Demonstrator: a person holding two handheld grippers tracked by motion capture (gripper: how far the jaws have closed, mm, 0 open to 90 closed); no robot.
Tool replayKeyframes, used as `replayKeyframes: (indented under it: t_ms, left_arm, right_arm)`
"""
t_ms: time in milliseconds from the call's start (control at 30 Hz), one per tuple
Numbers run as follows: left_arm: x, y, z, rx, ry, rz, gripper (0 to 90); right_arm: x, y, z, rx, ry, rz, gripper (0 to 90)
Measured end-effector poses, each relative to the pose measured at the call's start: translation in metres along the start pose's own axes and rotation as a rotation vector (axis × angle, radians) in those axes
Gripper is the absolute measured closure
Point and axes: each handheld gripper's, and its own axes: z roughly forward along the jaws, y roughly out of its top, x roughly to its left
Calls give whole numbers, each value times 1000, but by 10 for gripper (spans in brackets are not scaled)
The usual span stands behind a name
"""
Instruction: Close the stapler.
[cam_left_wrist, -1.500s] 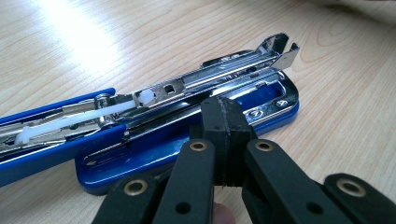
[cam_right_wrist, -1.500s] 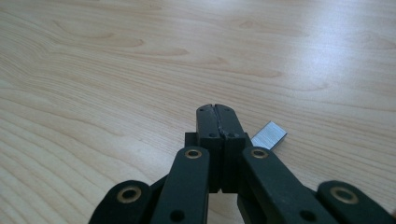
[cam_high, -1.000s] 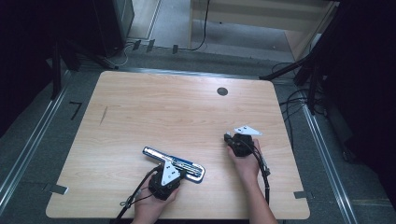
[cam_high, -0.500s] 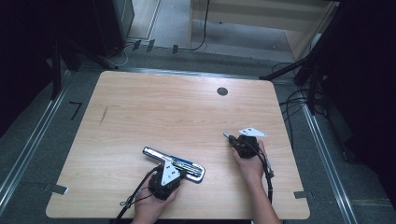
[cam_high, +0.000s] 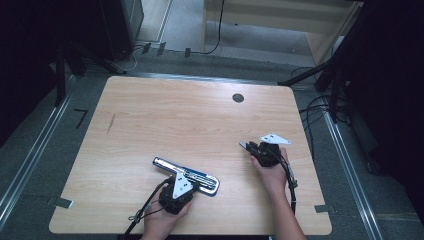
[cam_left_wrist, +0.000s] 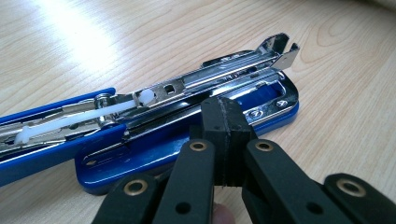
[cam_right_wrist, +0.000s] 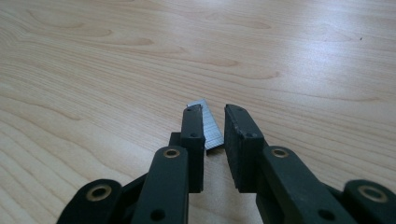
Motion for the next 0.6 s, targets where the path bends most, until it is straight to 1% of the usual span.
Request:
replayKeyframes:
  t_ms: [167, 267, 333, 500, 600]
  left_arm:
    - [0, 0, 0, 1, 0, 1, 900]
    - [0, 0, 0, 0, 0, 0, 900]
    - [0, 0, 0, 0, 0, 0, 900]
    - [0, 0, 0, 1, 0, 2, 900]
    - [0, 0, 0, 0, 0, 2, 900]
  right_arm:
    - [-2, -2, 6, 10, 10, -1, 770]
    - [-3, -3, 8, 16, 5, 3, 756]
    - [-4, -2, 8, 1, 11, 2, 747]
    - [-3, -1, 9, -2, 29, 10, 717]
    - [-3, -1, 10, -3, 27, 18, 706]
